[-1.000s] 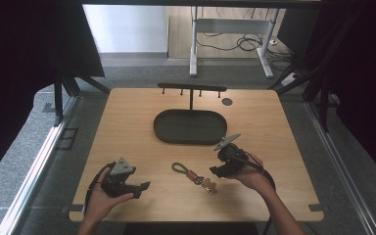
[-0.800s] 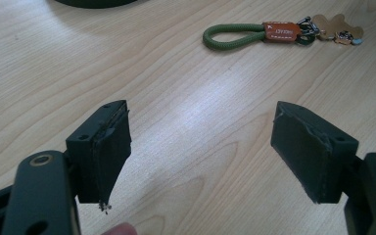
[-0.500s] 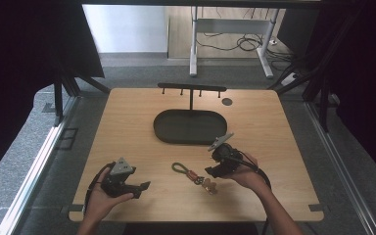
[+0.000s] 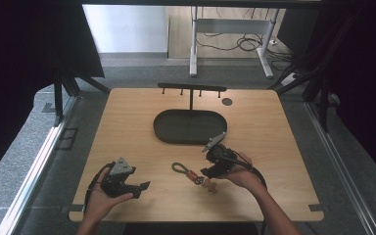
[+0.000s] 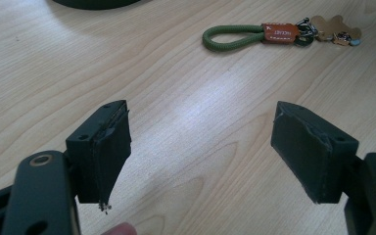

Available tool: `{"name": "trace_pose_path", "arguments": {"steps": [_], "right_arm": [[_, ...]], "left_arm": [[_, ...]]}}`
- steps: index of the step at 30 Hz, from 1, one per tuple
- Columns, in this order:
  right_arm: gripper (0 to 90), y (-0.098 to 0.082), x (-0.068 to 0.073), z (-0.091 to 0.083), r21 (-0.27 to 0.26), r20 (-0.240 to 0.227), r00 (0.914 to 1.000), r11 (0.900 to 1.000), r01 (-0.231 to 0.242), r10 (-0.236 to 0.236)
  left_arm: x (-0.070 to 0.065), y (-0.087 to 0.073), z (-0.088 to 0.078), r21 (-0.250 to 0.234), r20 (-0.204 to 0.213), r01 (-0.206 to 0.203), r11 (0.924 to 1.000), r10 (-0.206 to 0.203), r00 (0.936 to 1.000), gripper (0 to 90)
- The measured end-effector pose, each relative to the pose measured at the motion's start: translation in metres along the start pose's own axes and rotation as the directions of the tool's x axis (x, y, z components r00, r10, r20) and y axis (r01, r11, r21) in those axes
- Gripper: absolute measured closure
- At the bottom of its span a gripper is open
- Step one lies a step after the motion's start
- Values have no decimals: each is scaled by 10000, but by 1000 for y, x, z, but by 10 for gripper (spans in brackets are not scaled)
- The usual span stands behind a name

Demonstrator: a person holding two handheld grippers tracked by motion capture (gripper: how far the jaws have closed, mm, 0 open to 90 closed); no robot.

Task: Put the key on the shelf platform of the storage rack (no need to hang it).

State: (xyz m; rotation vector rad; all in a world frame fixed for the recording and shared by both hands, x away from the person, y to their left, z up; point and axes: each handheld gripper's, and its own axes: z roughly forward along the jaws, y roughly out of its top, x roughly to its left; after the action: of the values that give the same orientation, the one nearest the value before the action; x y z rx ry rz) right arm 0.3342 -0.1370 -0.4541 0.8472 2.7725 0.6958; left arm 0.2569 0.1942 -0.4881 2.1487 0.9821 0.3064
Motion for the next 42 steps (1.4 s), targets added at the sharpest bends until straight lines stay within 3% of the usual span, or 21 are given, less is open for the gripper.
{"name": "trace_pose_path", "arguments": {"steps": [42], "right_arm": [[457, 14, 18, 31, 580, -363, 9980, 9968, 542, -521]], "left_arm": [[-1, 1, -2, -19, 61, -27, 10000, 27, 10000, 230]]}}
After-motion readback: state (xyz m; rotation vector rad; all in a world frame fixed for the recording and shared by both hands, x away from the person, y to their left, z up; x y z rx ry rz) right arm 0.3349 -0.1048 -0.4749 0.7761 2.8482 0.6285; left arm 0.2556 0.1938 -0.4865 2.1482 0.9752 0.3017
